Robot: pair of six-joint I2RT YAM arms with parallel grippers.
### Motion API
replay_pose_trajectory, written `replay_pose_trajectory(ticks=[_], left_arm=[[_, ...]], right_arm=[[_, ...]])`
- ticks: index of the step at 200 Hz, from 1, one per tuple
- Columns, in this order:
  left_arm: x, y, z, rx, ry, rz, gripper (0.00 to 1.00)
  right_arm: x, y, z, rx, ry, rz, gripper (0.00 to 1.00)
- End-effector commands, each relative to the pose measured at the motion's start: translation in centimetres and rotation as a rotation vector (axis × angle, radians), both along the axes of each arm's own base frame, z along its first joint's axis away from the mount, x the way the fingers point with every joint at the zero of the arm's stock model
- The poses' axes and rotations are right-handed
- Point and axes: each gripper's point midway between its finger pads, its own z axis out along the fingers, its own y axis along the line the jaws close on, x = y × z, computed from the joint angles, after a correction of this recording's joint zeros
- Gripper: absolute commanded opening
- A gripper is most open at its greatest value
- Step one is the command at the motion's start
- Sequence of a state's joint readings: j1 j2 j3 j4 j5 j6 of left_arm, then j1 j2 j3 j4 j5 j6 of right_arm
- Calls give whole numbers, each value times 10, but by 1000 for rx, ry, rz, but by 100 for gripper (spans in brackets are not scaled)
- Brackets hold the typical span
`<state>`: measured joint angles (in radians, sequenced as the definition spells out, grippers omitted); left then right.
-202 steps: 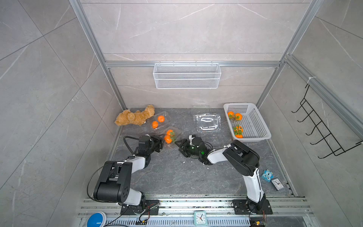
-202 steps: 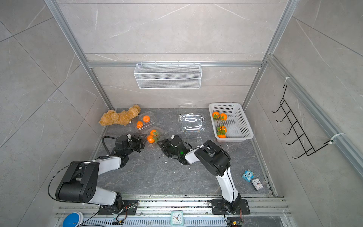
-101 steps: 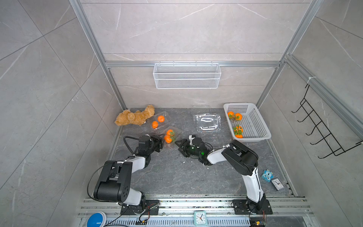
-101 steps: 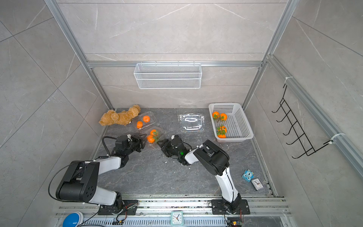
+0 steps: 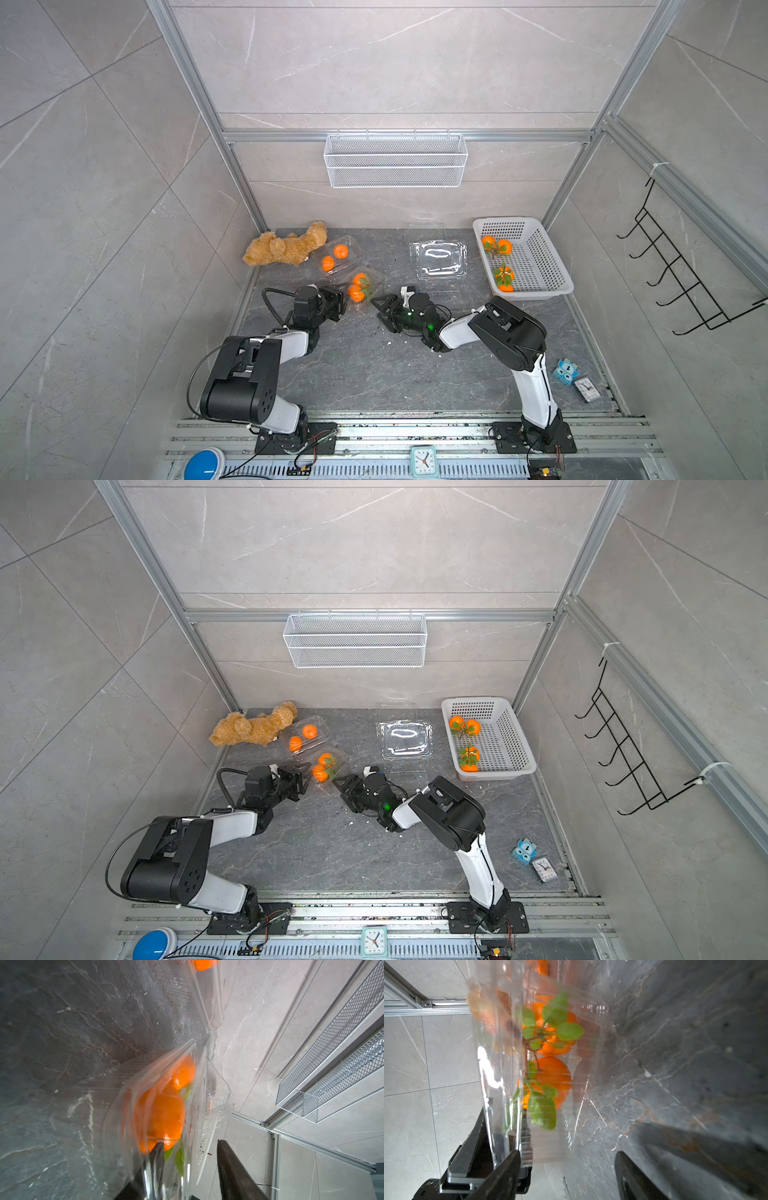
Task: Take oranges out of containers
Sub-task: Open the packing box at the center of the board.
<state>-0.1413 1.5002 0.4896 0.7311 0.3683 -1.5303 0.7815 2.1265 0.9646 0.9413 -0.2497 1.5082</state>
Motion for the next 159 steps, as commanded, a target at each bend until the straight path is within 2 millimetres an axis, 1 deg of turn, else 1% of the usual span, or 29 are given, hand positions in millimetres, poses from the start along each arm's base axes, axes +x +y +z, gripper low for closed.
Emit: replay_pose_trajectory(ticks=[1, 17, 72, 119, 159], left_arm=[[5, -2, 10, -12, -42, -4, 45], [4, -2, 9, -13, -40, -3, 45], [2, -1, 8, -12, -35, -3, 45], [1, -3, 11, -15, -44, -9, 45], [0, -4, 8, -16, -37, -10, 45]], right_arm=[[1, 3, 10, 48, -20, -7, 73], [2, 5, 6, 60, -9, -6, 73], [5, 7, 5, 67, -5, -7, 72], [7, 11, 0, 75, 6, -7, 71], [8, 11, 4, 80, -3, -9, 71]])
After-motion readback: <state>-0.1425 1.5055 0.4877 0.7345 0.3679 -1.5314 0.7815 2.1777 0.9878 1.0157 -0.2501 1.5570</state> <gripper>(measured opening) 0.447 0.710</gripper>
